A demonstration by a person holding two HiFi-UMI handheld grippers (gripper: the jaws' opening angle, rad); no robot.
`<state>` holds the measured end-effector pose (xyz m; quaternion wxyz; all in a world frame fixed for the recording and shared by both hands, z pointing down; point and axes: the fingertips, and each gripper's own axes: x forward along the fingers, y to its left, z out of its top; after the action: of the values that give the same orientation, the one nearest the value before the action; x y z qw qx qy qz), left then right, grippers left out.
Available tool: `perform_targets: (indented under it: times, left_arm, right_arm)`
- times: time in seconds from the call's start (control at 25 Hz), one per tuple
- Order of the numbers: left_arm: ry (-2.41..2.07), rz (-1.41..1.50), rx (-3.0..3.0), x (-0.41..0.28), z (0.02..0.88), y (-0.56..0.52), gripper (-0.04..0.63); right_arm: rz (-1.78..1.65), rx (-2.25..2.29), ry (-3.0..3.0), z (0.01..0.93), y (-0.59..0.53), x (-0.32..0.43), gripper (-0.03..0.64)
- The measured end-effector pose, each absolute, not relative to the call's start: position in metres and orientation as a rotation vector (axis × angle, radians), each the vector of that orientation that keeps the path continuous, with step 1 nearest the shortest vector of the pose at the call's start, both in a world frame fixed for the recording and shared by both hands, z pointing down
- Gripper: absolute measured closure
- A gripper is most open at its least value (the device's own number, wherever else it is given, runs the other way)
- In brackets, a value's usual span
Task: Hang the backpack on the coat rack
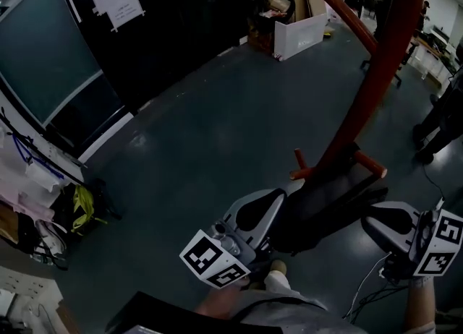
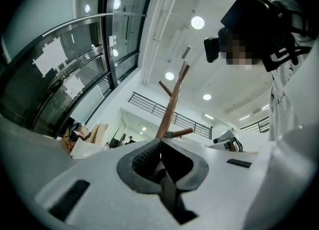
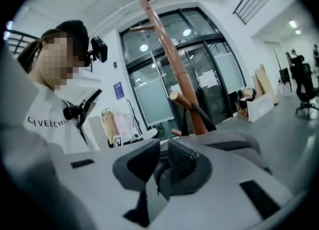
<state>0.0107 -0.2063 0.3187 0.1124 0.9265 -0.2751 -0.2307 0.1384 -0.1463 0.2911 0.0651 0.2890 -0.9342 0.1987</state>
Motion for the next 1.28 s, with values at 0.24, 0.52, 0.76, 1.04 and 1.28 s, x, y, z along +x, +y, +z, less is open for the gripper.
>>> perform_targets:
  times: [0.24,0.52,0.76,1.04,1.28]
  left_arm:
    - [-0.776,-0.664,2.731,0.002,0.317,-0.179,0.584]
    - [-0.742,-0.641,2.722,-0.006,0.326,-0.144,0.584]
    - [-0.729,-0.608,2.688,-0.008,0.344,-0.121,0.584]
    - [-0.737,-0.593,2.708,-0.010,0.338,-0.100,0.584]
    - [-0.763,-0.538,2.689,-0.011,0.354,-0.087,0.584]
  right_arm:
    - [0.485,1.086,-2.882,0.298,-0.107,0.121,0.586]
    - [0.383,1.391,-2.796,0.300,-0.073,0.113,0.591]
    - [0.347,1.471,-2.734,0.308,-0.047,0.112,0.591]
    - [0.367,1.513,-2.744,0.305,-0.027,0.118,0.591]
    - [0.399,1.512,-2.775,0.318,-0.016,0.117,0.591]
